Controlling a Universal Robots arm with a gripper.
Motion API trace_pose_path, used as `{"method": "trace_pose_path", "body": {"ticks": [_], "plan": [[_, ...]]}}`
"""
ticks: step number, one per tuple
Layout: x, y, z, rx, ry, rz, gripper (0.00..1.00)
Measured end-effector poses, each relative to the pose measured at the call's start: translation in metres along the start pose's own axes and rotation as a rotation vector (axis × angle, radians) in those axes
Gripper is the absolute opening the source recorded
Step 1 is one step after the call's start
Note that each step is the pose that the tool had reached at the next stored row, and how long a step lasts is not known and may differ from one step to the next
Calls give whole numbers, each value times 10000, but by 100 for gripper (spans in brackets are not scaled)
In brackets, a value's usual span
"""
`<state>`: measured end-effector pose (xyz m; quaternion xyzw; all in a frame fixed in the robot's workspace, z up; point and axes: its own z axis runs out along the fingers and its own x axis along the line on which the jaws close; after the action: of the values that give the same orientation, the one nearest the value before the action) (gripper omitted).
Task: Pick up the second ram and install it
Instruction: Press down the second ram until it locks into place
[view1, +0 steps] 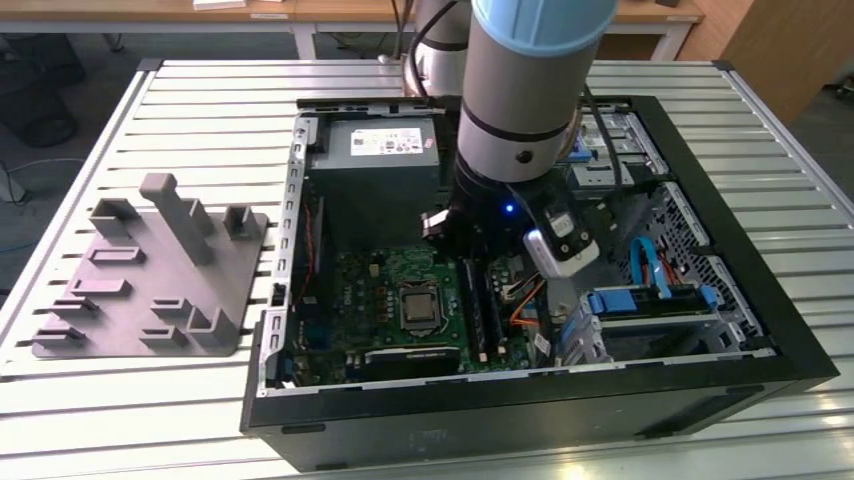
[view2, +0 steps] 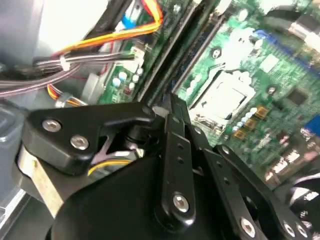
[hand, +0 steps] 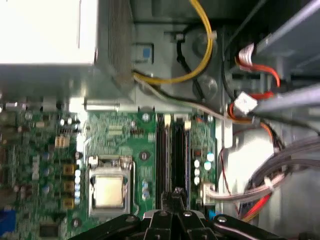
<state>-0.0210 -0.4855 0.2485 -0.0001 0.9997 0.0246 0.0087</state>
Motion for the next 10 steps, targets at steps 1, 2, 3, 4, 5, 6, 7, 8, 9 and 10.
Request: {"method": "trace_pose_path", "body": {"ticks": [1,2,3,4,5,6,7,8,9,10], "plan": [[1,44,17,-1,0,1,10],[1,88,36,-1,1,2,10],[0,133,57,-3,1,1,10],[-1,176,76,-1,2,2,10],[-2,221,97,-2,2,1,10],[-2,265,118,-1,2,1,10],[-2,290,137,0,2,-2,10],[-1,301,158,-6,1,-23,10],[-1,308,175,-5,3,-52,10],[-1,314,193,-3,6,-78,10]]}}
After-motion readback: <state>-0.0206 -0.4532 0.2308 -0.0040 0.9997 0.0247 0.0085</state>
